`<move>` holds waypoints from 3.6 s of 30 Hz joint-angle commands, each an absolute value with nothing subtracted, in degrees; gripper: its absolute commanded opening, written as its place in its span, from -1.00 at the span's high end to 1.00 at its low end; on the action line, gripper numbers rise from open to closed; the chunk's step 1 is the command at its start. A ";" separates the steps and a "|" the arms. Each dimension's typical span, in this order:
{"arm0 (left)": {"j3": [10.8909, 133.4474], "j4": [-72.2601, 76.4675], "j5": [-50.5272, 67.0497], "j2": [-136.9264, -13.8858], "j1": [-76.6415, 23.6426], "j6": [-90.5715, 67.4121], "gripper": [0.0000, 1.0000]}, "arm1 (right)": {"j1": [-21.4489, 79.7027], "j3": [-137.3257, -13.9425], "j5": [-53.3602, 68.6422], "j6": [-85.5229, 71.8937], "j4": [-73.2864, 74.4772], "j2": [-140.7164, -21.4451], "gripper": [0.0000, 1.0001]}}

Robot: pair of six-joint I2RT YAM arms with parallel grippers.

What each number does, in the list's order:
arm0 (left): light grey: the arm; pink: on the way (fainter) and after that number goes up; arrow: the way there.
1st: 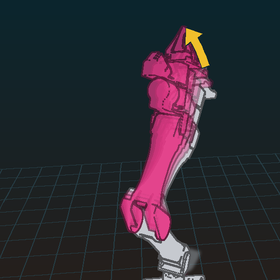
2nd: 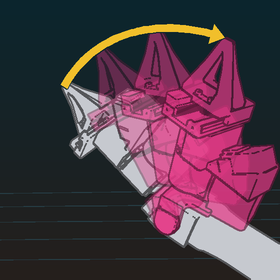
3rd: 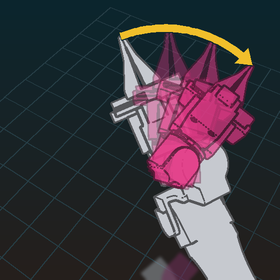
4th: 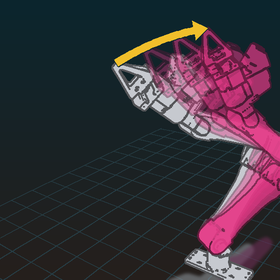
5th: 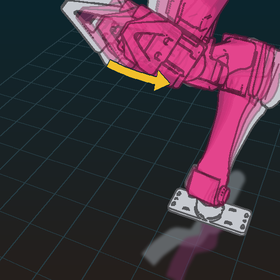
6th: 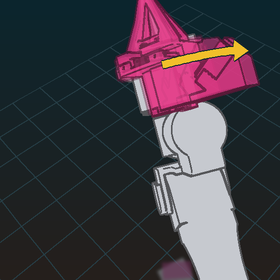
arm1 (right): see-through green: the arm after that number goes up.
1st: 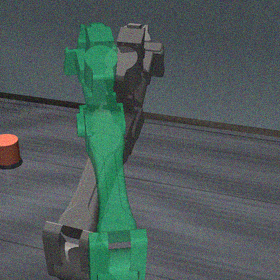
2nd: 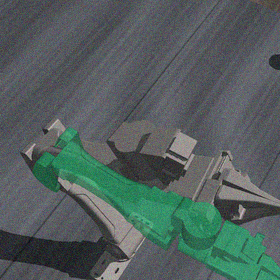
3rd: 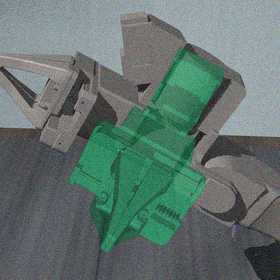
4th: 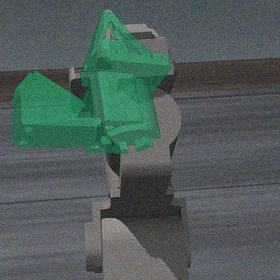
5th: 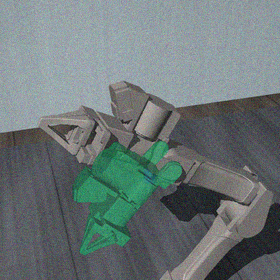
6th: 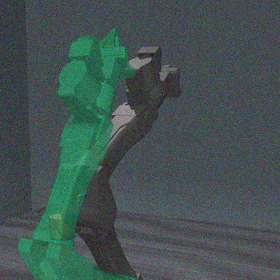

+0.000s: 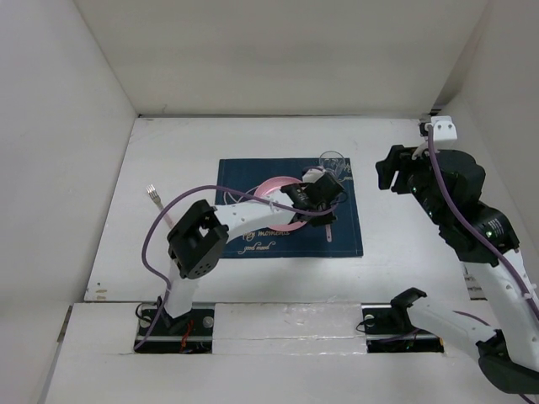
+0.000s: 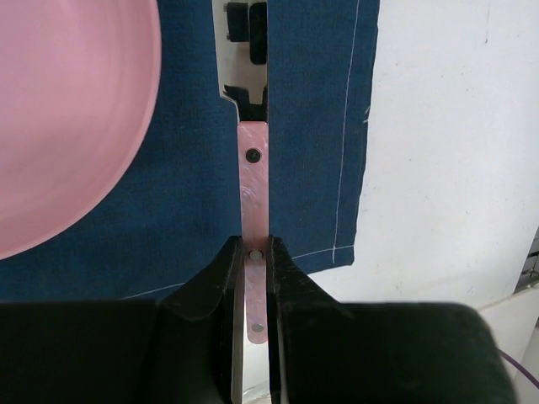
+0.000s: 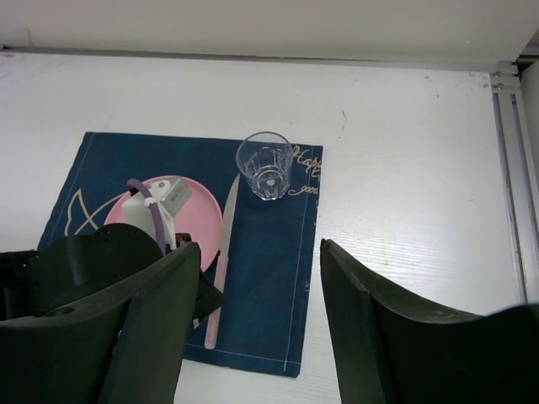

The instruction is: Set the dinner table for one person

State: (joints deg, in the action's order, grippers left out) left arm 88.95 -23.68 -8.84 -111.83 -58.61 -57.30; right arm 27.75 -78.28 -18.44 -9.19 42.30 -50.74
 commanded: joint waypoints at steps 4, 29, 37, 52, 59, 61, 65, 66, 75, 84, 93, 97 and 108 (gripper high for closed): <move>91.57 -18.02 -4.93 -114.78 -58.36 -56.61 1.00 | 27.16 -79.10 -16.35 -8.53 41.14 -50.45 -0.29; 98.09 -18.54 -0.70 -123.13 -59.50 -54.84 1.00 | 27.16 -76.82 -14.68 -8.53 39.99 -51.50 -0.29; 98.70 -19.86 -0.70 -123.74 -60.03 -56.07 1.00 | 27.16 -76.29 -14.06 -8.53 39.99 -50.98 -0.29; 98.17 -18.63 0.35 -126.12 -60.03 -59.50 1.00 | 27.16 -75.76 -13.54 -8.53 39.98 -49.92 -0.31; 99.23 -18.63 1.49 -127.35 -60.03 -58.97 1.00 | 27.16 -75.24 -13.54 -8.53 39.99 -49.39 -0.31; 99.84 -19.77 1.49 -127.88 -60.03 -58.28 1.00 | 26.63 -75.23 -13.54 -8.53 39.99 -49.39 -0.31; 100.99 -19.78 2.72 -128.41 -60.03 -57.74 0.99 | 26.63 -75.23 -13.54 -8.53 39.99 -49.39 -0.31; 100.99 -20.30 2.72 -128.41 -60.03 -57.74 0.94 | 26.63 -75.23 -13.54 -8.53 39.99 -49.39 -0.31; 99.93 -20.30 2.20 -126.74 -60.03 -57.22 0.72 | 26.63 -75.23 -13.54 -8.53 39.46 -49.39 -0.31; 96.78 -16.18 3.52 -124.19 -60.03 -58.27 0.29 | 26.63 -75.23 -13.01 -8.53 39.46 -49.39 -0.31; 93.44 -15.11 1.33 -116.57 -60.03 -58.80 0.13 | 26.63 -75.76 -13.62 -8.00 40.51 -48.35 -0.31; 90.10 -18.71 -7.71 -108.67 -60.03 -58.80 -0.38 | 26.63 -76.29 -13.62 -8.00 40.00 -46.93 -0.36; 73.32 -37.43 -24.52 -87.12 -35.98 -63.46 -1.00 | 26.63 -71.89 -8.53 -7.47 35.86 -45.18 -0.94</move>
